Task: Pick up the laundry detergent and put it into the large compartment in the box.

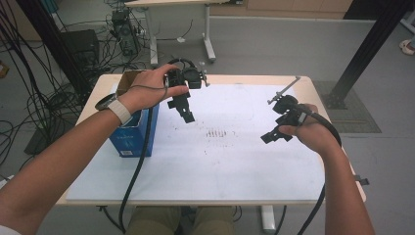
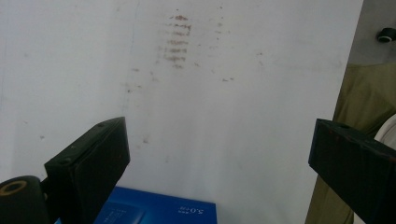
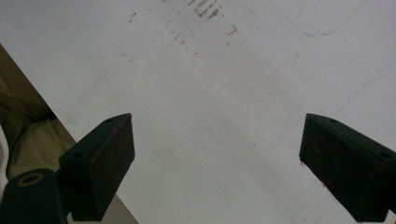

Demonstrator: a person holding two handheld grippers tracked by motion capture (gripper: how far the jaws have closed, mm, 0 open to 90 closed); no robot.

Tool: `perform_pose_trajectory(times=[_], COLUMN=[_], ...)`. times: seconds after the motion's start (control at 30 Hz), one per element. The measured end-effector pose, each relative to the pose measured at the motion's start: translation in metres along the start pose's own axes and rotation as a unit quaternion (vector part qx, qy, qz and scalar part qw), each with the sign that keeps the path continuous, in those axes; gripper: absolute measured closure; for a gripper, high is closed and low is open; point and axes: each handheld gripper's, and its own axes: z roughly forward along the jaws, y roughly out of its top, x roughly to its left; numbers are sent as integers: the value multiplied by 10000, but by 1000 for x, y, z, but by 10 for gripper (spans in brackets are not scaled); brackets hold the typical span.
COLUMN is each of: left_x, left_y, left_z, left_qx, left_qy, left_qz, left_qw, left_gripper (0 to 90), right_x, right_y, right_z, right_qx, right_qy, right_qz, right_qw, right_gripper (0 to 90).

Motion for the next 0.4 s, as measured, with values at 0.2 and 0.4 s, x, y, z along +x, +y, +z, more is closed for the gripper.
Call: perform_pose_trajectory(times=[0.2,0.4], left_x=[0,1], left_y=[0,-1], left_z=[0,0], left_qx=[5,-1], left_qy=[5,10], left_qz=[-14,-33], left_qw=[10000,10000], left_gripper=[55,55], right_x=[1,0], right_y=[-1,-2], right_z=[-1,0], right_qx=[-14,-15], right_qy=[-18,-1], right_qz=[4,11], right_qw=[10000,10000], right_gripper=[103,102])
